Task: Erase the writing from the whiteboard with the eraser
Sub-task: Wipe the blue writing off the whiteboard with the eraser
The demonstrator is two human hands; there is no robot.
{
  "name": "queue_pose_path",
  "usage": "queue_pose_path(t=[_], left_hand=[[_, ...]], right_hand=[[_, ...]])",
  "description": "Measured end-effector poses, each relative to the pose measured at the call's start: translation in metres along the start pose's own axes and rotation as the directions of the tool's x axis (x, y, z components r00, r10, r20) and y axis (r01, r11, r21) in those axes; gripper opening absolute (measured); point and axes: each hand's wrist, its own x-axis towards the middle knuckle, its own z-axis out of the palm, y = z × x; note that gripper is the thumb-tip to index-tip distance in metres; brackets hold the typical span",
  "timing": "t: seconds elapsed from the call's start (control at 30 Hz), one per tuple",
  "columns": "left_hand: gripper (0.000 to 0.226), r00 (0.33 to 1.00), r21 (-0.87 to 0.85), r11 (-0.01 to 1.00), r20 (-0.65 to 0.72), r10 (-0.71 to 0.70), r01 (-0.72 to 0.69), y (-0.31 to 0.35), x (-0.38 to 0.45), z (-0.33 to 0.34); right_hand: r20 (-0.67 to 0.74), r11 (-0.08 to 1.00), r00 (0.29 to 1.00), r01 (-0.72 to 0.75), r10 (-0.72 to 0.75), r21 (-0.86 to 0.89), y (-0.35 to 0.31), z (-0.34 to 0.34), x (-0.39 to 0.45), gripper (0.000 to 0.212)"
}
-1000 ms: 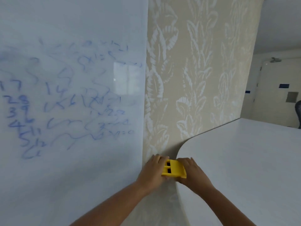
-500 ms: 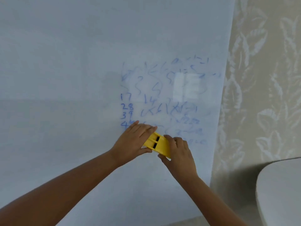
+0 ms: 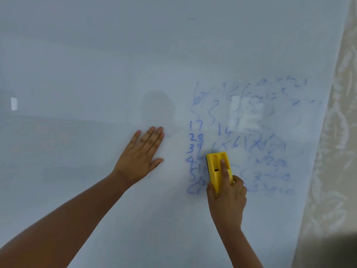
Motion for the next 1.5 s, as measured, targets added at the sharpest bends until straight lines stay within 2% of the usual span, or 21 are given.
queue_pose_path(t=[0.1, 0.27, 0.33, 0.4, 0.5, 0.63, 0.7, 0.77, 0.9, 0.97, 1.03, 1.1, 1.17, 1.27, 1.33, 1.4, 1.47, 1.5], left_hand=[[0.064, 0.993, -0.019, 0.998, -0.108, -0.056, 0.054, 0.007, -0.001, 0.013], [0.063, 0.984, -0.009, 0.998, -0.166, -0.07, 0.069, 0.008, -0.001, 0.022], [0.063, 0.983, -0.024, 0.997, -0.169, -0.071, 0.068, 0.007, -0.002, 0.023], [0.062, 0.98, -0.031, 0.997, -0.181, -0.08, 0.075, 0.007, -0.003, 0.024], [0.062, 0.979, -0.029, 0.997, -0.189, -0.077, 0.073, 0.008, -0.003, 0.026], [0.062, 0.978, -0.012, 0.997, -0.192, -0.079, 0.079, 0.008, -0.003, 0.026], [0.062, 0.978, -0.017, 0.997, -0.195, -0.076, 0.074, 0.008, -0.003, 0.026], [0.062, 0.977, -0.023, 0.997, -0.198, -0.077, 0.074, 0.008, -0.004, 0.026], [0.061, 0.975, -0.026, 0.997, -0.206, -0.081, 0.078, 0.008, -0.004, 0.026], [0.061, 0.975, -0.03, 0.996, -0.205, -0.084, 0.079, 0.008, -0.004, 0.025], [0.061, 0.977, -0.027, 0.997, -0.199, -0.082, 0.078, 0.008, -0.003, 0.024], [0.061, 0.979, -0.02, 0.997, -0.187, -0.078, 0.076, 0.008, -0.003, 0.022], [0.06, 0.981, -0.015, 0.997, -0.175, -0.08, 0.079, 0.007, -0.004, 0.022], [0.06, 0.98, -0.033, 0.996, -0.179, -0.082, 0.077, 0.007, -0.004, 0.023], [0.06, 0.98, -0.033, 0.997, -0.18, -0.081, 0.076, 0.008, -0.004, 0.024], [0.06, 0.979, -0.027, 0.997, -0.186, -0.083, 0.079, 0.008, -0.004, 0.024], [0.06, 0.979, -0.025, 0.997, -0.185, -0.082, 0.078, 0.008, -0.004, 0.023], [0.06, 0.98, -0.027, 0.997, -0.182, -0.082, 0.078, 0.008, -0.004, 0.023]], right_hand=[[-0.02, 0.999, 0.999, -0.043, 0.043, 0.025, -0.007, 0.014, -0.005, 0.079], [0.059, 0.992, 0.99, 0.126, -0.126, 0.0, -0.016, 0.038, -0.035, 0.071], [0.046, 0.995, 0.995, 0.093, -0.091, -0.036, -0.006, 0.037, -0.037, 0.076], [-0.02, 1.0, 1.0, -0.013, 0.012, -0.018, -0.002, 0.035, -0.025, 0.081], [-0.086, 0.994, 0.991, -0.102, 0.105, 0.035, -0.017, 0.04, -0.01, 0.077], [0.036, 0.997, 0.998, 0.049, -0.051, 0.051, -0.034, 0.052, -0.04, 0.079], [0.103, 0.998, 0.993, 0.053, -0.055, 0.028, -0.022, 0.05, -0.049, 0.083], [0.049, 1.0, 0.999, -0.009, 0.009, 0.015, -0.01, 0.048, -0.042, 0.084], [-0.068, 0.994, 0.992, -0.1, 0.103, 0.055, -0.019, 0.049, -0.025, 0.073], [-0.029, 0.997, 0.998, -0.05, 0.052, 0.064, -0.03, 0.055, -0.034, 0.071], [0.07, 0.999, 0.997, 0.029, -0.032, 0.045, -0.028, 0.059, -0.055, 0.072], [0.14, 1.0, 0.99, 0.023, -0.023, -0.003, -0.014, 0.057, -0.068, 0.079], [0.086, 0.999, 0.996, -0.016, 0.019, -0.03, 0.0, 0.053, -0.064, 0.084], [0.022, 0.993, 0.993, -0.117, 0.117, -0.023, 0.002, 0.051, -0.049, 0.08], [0.065, 0.999, 0.997, -0.042, 0.042, -0.011, -0.004, 0.056, -0.055, 0.079], [0.17, 0.998, 0.985, 0.047, -0.042, -0.028, -0.005, 0.059, -0.072, 0.08], [0.202, 0.997, 0.979, 0.035, -0.02, -0.07, 0.006, 0.057, -0.081, 0.081], [0.173, 0.997, 0.985, 0.004, 0.01, -0.079, 0.012, 0.054, -0.078, 0.083]])
